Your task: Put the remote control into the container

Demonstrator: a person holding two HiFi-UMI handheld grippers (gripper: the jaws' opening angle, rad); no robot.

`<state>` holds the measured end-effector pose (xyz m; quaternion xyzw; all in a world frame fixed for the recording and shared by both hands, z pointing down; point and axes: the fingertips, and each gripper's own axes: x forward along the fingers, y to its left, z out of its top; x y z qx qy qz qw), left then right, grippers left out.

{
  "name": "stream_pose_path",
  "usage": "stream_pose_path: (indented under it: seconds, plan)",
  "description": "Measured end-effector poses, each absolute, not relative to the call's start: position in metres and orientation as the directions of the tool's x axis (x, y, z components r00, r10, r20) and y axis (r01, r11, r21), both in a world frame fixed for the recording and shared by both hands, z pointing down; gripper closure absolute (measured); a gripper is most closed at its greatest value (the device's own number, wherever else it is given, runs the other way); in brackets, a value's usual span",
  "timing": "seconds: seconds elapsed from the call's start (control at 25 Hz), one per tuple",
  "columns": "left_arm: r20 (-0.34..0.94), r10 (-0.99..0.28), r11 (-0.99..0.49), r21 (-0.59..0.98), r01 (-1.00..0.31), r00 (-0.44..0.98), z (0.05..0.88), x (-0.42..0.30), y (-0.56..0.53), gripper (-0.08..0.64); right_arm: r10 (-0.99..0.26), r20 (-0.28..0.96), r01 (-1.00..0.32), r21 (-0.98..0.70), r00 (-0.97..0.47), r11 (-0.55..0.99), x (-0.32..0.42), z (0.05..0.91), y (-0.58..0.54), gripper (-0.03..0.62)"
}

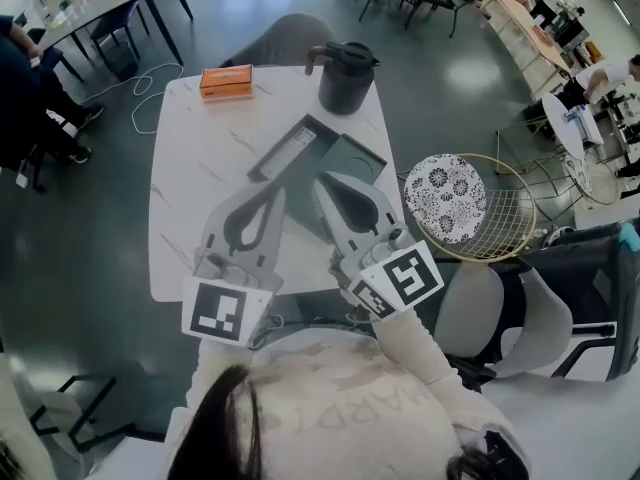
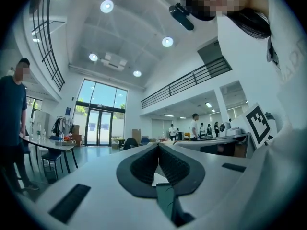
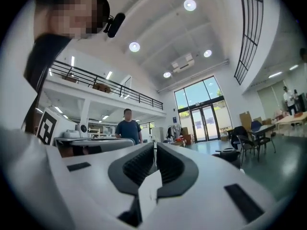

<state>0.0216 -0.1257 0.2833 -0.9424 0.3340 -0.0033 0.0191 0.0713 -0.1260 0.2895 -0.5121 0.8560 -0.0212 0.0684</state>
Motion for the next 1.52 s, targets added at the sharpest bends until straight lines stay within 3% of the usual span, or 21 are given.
stream_pose_path:
  seconds: [0.36, 0.72, 1.52]
  plan:
    - [-0.019, -0.62, -0.779, -0.098, -0.619, 0.784, 0.269, 0.078, -0.035, 0.548, -0.88, -0.183, -0.881, -0.106, -0.439, 0.462, 0.12, 0.273, -0.033, 0.575]
    - [-0.017, -0.623, -0.774, -0.137, -0.619, 0.782, 0.258, 0.09, 0.022, 0.548, -0.874, -0.222, -0.891, -0.048, -0.432, 0.452, 0.128, 0.256, 0.022, 0.575]
    - [-0.048, -0.643, -0.758, -0.103, -0.644, 0.764, 0.241, 0.029, 0.016, 0.548, -0.859, -0.151, -0.869, 0.0, -0.488, 0.494, 0.063, 0.243, 0.014, 0.575]
